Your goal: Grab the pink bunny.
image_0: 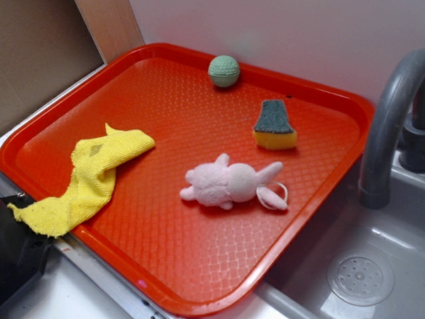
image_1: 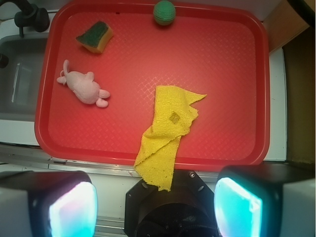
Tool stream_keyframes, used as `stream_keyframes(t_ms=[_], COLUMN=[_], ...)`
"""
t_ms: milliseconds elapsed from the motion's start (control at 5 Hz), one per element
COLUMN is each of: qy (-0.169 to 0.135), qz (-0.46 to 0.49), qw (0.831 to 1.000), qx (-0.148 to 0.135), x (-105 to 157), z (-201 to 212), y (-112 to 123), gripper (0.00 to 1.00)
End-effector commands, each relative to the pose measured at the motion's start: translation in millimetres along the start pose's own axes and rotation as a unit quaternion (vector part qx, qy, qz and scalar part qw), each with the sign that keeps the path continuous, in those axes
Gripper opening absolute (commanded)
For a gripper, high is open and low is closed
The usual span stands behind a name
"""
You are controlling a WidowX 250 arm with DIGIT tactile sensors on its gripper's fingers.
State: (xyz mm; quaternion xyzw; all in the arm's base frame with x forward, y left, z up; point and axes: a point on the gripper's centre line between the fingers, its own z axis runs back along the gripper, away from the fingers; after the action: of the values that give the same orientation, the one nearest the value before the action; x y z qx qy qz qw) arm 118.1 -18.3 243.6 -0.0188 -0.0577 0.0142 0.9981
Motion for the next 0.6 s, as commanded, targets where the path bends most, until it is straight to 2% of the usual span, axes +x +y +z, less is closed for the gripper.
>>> stream_keyframes(t_ms=[0, 200, 400], qy=[0.0, -0.057, -0.087], qz=[0.0, -0.09, -0.184], qw=[1.0, 0.992, 0.975], qx=[0.0, -0.066, -0.088], x=[0, 30, 49], z=[0, -9, -21], y=[0, -16, -37], gripper=[1.0, 1.0, 1.0])
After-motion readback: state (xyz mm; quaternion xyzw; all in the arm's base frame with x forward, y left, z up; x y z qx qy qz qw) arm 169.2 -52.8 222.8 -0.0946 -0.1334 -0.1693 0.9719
